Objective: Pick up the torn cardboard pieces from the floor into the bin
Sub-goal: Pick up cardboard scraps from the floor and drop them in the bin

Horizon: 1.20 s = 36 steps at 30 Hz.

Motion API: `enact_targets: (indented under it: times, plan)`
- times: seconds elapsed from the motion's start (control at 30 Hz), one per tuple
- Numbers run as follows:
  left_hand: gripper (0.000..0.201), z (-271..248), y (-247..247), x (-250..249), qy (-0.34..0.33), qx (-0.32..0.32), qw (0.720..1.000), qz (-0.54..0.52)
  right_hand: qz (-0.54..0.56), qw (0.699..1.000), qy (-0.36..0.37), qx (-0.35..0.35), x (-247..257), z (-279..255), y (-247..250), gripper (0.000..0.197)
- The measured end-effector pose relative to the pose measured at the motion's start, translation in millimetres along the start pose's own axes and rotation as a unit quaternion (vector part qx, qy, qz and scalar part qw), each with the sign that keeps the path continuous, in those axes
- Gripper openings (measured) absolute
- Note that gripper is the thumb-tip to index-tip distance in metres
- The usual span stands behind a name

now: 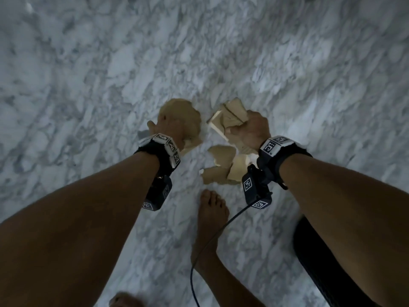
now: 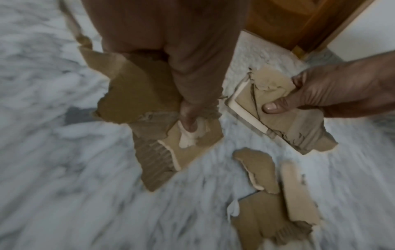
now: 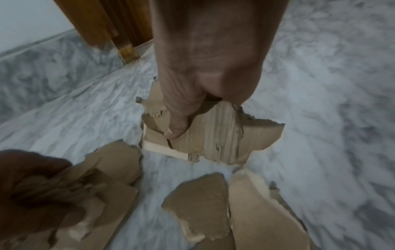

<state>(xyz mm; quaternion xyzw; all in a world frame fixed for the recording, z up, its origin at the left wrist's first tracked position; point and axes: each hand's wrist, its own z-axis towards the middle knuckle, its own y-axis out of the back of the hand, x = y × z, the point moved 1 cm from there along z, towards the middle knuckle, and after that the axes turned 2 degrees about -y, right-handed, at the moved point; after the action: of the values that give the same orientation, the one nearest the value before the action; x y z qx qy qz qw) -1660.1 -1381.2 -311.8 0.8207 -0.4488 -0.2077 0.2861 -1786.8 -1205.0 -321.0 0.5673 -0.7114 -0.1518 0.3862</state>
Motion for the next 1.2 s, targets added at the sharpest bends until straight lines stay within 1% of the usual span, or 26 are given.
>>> enact_targets:
  times: [0.07, 0.13, 0.23, 0.3, 0.33, 0.4, 0.43, 0.5, 0.53, 0.57, 0.6, 0.63, 0.7, 0.73, 0.8, 0.83, 0.93, 1.0, 1.1, 1.2]
  plan:
    - [0.040, -17.5, 6.6, 4.0, -0.008, -0.014, 1.000, 0.008, 0.022, 0.999, -0.011, -0.035, -1.8, -14.2, 14.9, 0.053]
    - [0.041, -35.6, 16.1, 10.9, -0.023, -0.045, 0.998, 0.023, 0.047, 0.997, -0.021, -0.058, -4.1, -29.8, 26.9, 0.053]
    - [0.044, -56.0, 27.4, 21.0, -0.045, -0.081, 0.995, 0.039, 0.086, 0.994, -0.032, -0.059, -5.9, -60.7, 37.2, 0.050]
    - [0.048, -63.2, 32.3, 22.3, -0.062, -0.083, 0.993, 0.056, 0.086, 0.996, -0.032, -0.024, -9.3, -78.9, 35.4, 0.046]
    - [0.050, -63.8, 33.9, 21.2, -0.071, -0.075, 0.993, 0.060, 0.073, 0.997, -0.031, 0.000, -12.6, -85.2, 29.1, 0.045]
    - [0.051, -53.1, 35.4, 17.9, -0.085, -0.068, 0.992, 0.068, 0.018, 0.998, -0.032, 0.048, -12.9, -89.4, 12.6, 0.051]
    - [0.052, -45.1, 32.8, 16.3, -0.088, -0.053, 0.992, 0.069, -0.013, 0.996, -0.038, 0.074, -15.9, -89.4, -0.4, 0.054]
    - [0.063, -25.4, 24.0, 10.6, -0.088, -0.026, 0.994, 0.059, -0.068, 0.989, -0.032, 0.130, -30.0, -79.3, -30.0, 0.049]
    - [0.074, -14.7, 18.2, 8.6, -0.087, -0.013, 0.995, 0.046, -0.096, 0.985, -0.017, 0.143, -38.6, -72.5, -45.2, 0.053]
    - [0.086, -6.1, 14.9, 5.6, -0.084, 0.000, 0.996, 0.026, -0.115, 0.983, -0.010, 0.142, -44.6, -69.7, -57.7, 0.064]
    - [0.092, 1.8, 11.8, 2.9, -0.084, 0.000, 0.996, 0.009, -0.121, 0.985, -0.003, 0.122, -50.5, -67.5, -68.2, 0.079]
    - [0.090, 10.9, 9.0, 1.0, -0.091, -0.011, 0.996, -0.004, -0.128, 0.988, 0.003, 0.088, -52.9, -65.7, -75.0, 0.090]
    - [0.083, 21.6, 6.9, -3.4, -0.092, -0.019, 0.995, -0.012, -0.157, 0.987, 0.007, 0.039, -54.4, -64.1, -81.7, 0.092]
    - [0.087, 28.4, 4.2, -3.3, -0.087, -0.014, 0.996, -0.006, -0.166, 0.986, 0.004, 0.034, -55.3, -61.9, -84.5, 0.093]
    - [0.091, 35.1, -2.4, -4.4, -0.084, -0.001, 0.996, 0.022, -0.166, 0.986, 0.004, 0.033, -51.0, -62.5, -81.0, 0.097]
    - [0.091, 36.6, -5.8, -5.7, -0.087, -0.010, 0.996, 0.037, -0.158, 0.987, 0.007, 0.034, -50.1, -62.0, -78.7, 0.097]
    - [0.076, 26.2, -10.7, -14.1, -0.084, -0.021, 0.993, 0.076, -0.132, 0.990, 0.011, 0.040, -47.4, -62.6, -75.3, 0.090]
    - [0.068, 17.2, -19.3, -19.3, -0.086, -0.005, 0.991, 0.103, -0.112, 0.992, -0.001, 0.052, -47.3, -62.4, -75.5, 0.085]
    - [0.060, 9.2, -36.6, -20.2, -0.085, 0.019, 0.993, 0.073, -0.122, 0.990, -0.020, 0.073, -49.9, -62.0, -77.9, 0.075]
    - [0.060, -0.6, -47.9, -14.8, -0.087, 0.017, 0.995, 0.035, -0.127, 0.990, -0.035, 0.059, -50.8, -66.2, -84.1, 0.076]
